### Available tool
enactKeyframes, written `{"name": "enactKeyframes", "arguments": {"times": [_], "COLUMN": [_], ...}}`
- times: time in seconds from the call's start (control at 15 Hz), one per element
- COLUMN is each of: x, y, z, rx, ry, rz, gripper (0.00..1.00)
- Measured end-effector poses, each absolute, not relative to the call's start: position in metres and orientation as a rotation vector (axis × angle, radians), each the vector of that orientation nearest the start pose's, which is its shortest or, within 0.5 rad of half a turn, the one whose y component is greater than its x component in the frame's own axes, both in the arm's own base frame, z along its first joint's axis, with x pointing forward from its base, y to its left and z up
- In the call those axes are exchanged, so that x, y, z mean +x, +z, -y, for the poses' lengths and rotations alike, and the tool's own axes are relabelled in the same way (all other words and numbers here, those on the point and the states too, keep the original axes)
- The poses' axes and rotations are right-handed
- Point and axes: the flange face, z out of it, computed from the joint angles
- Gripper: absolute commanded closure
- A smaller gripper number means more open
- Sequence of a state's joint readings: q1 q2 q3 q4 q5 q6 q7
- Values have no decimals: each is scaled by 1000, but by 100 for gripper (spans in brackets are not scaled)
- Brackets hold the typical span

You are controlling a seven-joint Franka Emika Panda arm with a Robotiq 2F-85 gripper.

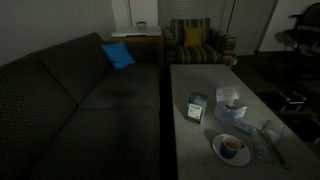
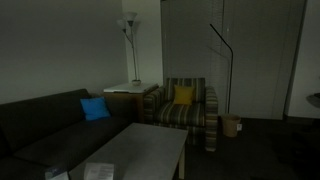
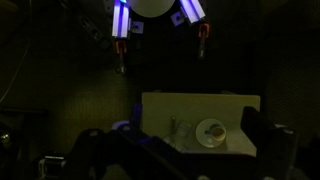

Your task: Put the spoon in the middle of the mug and the thing at the middle of the table

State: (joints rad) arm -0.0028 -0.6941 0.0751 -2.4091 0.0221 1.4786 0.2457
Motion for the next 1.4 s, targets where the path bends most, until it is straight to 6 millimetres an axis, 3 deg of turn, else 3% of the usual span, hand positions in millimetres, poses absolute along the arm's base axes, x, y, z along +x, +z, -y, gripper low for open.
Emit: {"name": "enactKeyframes", "arguments": {"times": [0.27, 0.6, 1.4], "x": [324, 347, 344], "y": [515, 481, 487], "z": [-32, -37, -37], "rx": [-3160, -3138, -3143], "ry": [427, 524, 496], "rz": [-154, -2, -6], "gripper": [0, 0, 0]}}
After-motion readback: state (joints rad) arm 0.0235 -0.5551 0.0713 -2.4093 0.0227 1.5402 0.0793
